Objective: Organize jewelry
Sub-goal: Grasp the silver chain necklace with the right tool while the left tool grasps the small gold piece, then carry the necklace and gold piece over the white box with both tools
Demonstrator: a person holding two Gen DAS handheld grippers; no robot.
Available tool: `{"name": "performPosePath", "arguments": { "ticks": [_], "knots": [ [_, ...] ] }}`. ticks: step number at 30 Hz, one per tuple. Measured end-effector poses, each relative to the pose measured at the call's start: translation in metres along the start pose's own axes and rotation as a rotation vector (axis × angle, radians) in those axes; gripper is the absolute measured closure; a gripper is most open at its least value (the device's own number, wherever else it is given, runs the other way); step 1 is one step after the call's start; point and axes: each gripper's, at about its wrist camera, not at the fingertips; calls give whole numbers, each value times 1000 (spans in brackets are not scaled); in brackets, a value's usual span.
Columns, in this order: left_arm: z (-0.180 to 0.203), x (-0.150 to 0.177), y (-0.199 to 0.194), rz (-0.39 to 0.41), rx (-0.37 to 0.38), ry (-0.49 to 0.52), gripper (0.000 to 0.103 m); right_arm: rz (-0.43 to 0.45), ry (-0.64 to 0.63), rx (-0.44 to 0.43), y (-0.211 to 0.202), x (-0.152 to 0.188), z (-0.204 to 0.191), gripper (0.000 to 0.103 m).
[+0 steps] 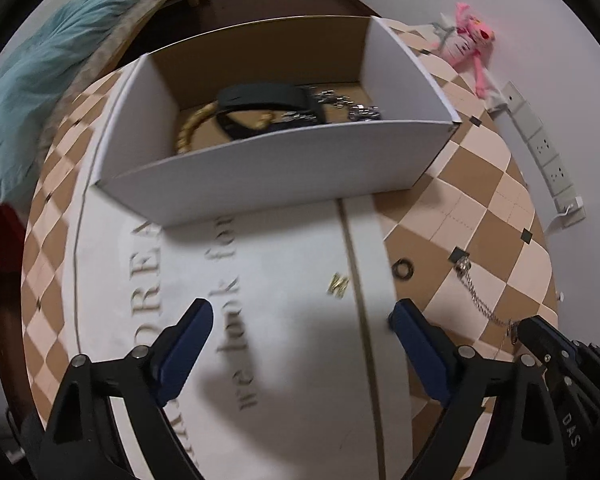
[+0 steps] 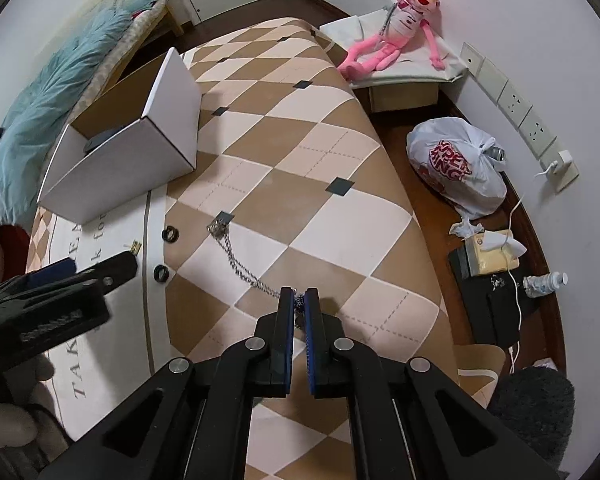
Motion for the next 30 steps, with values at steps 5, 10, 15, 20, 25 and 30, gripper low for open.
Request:
{"name": "performPosePath", "arguments": {
  "ticks": [5, 10, 15, 20, 25, 30],
  "knots": [
    [14, -8, 8, -9, 20, 50, 57, -2, 11, 3, 2, -3, 1, 98],
    [22, -11, 5, 9, 39, 88, 90, -8, 20, 9, 4, -5, 4, 98],
    [20, -7, 2, 18, 56, 85, 98, -4, 20, -11, -4, -5, 3, 98],
    [-5, 9, -17, 23, 91, 34, 98, 28, -7, -93, -34, -11, -12, 98],
    [-34, 26, -43, 40, 119, -14, 98, 63, -54, -167, -68, -25, -33, 98],
    [-56, 29, -69, 64, 150, -67, 98, 95, -100, -221, -101, -43, -54, 98]
  ]
}}
Point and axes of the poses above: each gripper's, at about its wrist camera, not at the fingertips, and y roughly the way its jaws point, z to its right, x to its underside, and after that the axes turned 7 degrees about -x, right-handed
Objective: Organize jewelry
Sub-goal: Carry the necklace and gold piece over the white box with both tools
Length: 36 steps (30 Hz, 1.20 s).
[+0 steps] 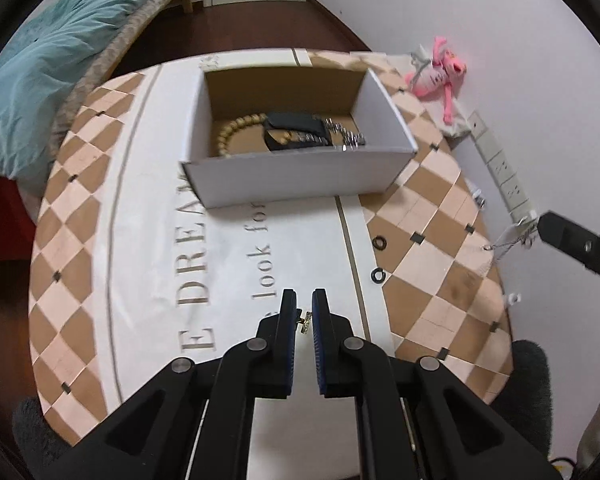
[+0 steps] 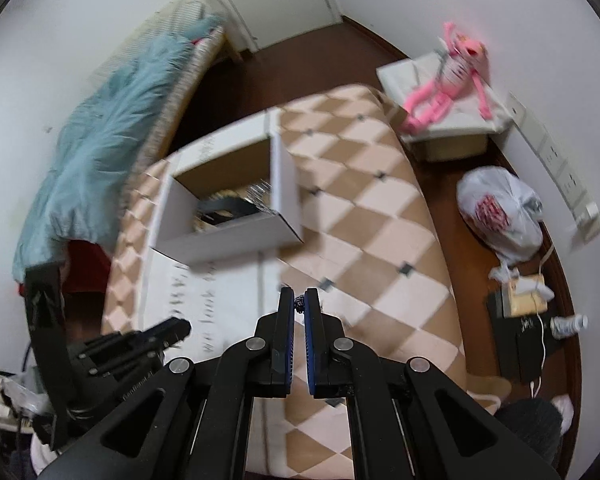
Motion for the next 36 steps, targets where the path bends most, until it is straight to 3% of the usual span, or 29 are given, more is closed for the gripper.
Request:
{"name": "performPosePath", "arguments": {
  "ticks": [5, 12, 23, 29, 36],
  "knots": [
    [-16, -14, -35, 38, 34, -28, 98, 9, -53, -58, -20, -25, -31, 98],
    [-37, -68, -58, 99, 46, -48, 98, 30, -157, -76, -16, -76, -79, 98],
    [-60, -142, -8, 43, 30, -75, 98, -116, -175, 51, 87, -142, -84, 98],
    [-56, -160, 29, -41, 38, -59, 98, -174, -164, 150, 134, -157, -62, 98],
    [-51, -173, 57, -123, 31, -53, 96, -228, -134, 170, 163, -166, -40, 98]
  ]
}}
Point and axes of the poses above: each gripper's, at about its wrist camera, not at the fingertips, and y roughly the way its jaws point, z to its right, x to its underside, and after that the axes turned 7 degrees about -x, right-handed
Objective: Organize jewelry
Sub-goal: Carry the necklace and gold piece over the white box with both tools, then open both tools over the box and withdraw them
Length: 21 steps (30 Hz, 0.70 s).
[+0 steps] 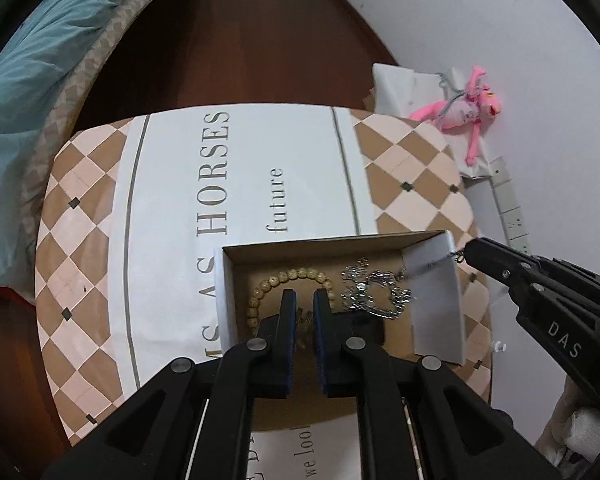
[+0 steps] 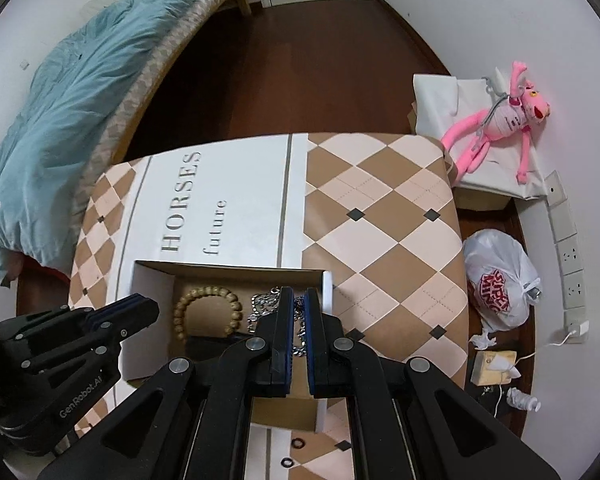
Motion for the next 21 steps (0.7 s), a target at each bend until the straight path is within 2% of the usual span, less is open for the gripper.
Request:
{"name": "performPosePath", "arguments": {
  "ticks": [3, 7, 8, 9, 10, 11, 12, 13, 15, 17, 18, 19, 21],
  "knots": [
    [-3, -4, 6, -24, 4, -23, 95, -18, 11, -6, 8, -2, 7, 97],
    [-10, -6, 3, -10, -25, -43, 91, -34, 8, -12, 11, -1, 9, 97],
    [-13, -6, 1, -2, -37, -49, 82, -35, 7, -14, 10, 0, 8, 97],
    [-15, -6, 1, 3, -44, -54, 69, -34, 9, -17, 10, 1, 8, 95],
    [-17, -6, -1, 10, -56, -60, 62, -33, 10, -19, 9, 2, 9, 91],
    [-19, -4, -4, 24, -63, -64, 47, -29, 12, -23, 9, 3, 9, 79],
    [-21, -2, -7, 38, -75, -68, 40, -26, 15, -28, 7, 4, 9, 64],
    [-23, -1, -8, 47, -91, -70, 30, -23, 17, -28, 6, 5, 10, 54],
    [-26, 5, -11, 64, -121, -76, 18, -17, 7, -17, 5, 9, 9, 45],
    [-27, 10, -11, 75, -150, -81, 11, -15, -4, 16, 5, 15, 7, 32],
    [-28, 14, -11, 82, -164, -86, 9, -13, -5, 32, 5, 19, 7, 17],
    [-29, 18, -11, 87, -173, -91, 8, -11, -7, 46, 5, 22, 6, 7],
    [-31, 26, -10, 95, -191, -98, 7, -10, -13, 79, 6, 31, 6, 6]
  ]
}}
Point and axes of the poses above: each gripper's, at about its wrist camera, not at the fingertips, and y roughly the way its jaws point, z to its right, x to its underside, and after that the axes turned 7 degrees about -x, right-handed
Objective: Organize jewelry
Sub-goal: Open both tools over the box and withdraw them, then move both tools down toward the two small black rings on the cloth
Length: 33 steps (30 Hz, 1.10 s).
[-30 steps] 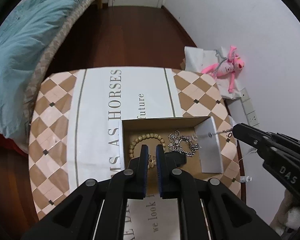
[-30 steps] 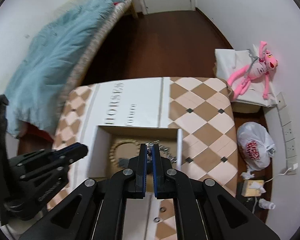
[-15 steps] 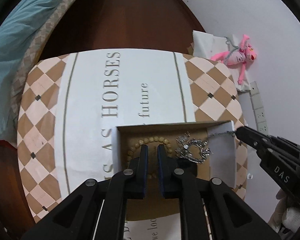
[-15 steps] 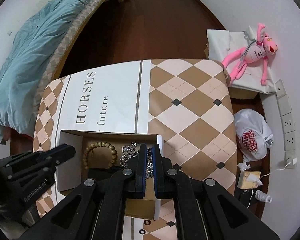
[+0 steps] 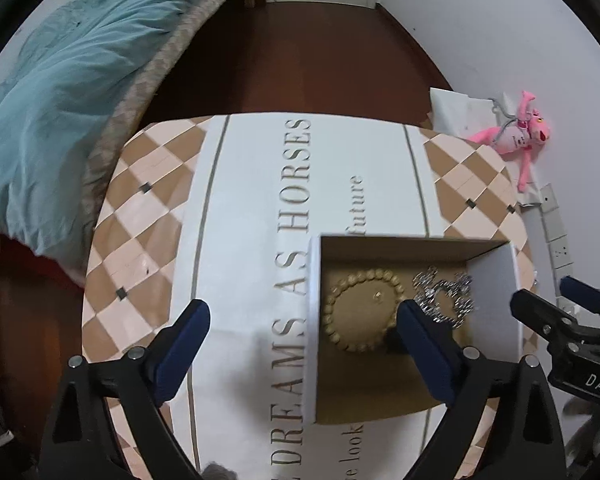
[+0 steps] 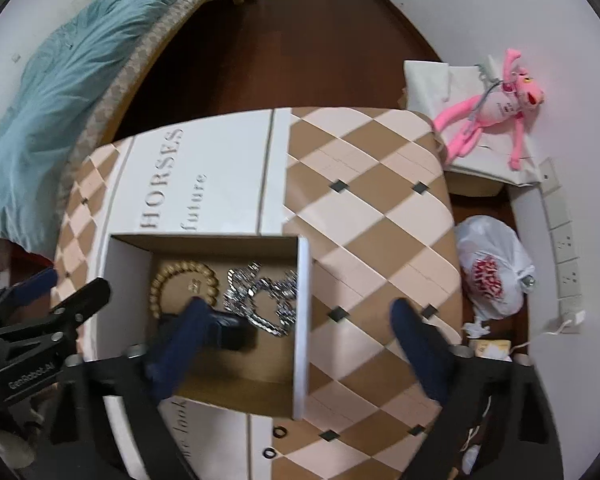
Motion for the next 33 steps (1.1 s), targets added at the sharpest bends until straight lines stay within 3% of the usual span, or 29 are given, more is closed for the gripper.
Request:
{"name": "performPosePath", "arguments": {
  "ticks": [14, 33],
  "knots": [
    [0, 39, -15, 52, -42, 1, 5, 32, -17, 90, -3, 48, -7, 2],
    [-5, 76, -119, 246, -69, -18, 5, 281, -39, 101, -121, 94, -32, 2]
  ]
}}
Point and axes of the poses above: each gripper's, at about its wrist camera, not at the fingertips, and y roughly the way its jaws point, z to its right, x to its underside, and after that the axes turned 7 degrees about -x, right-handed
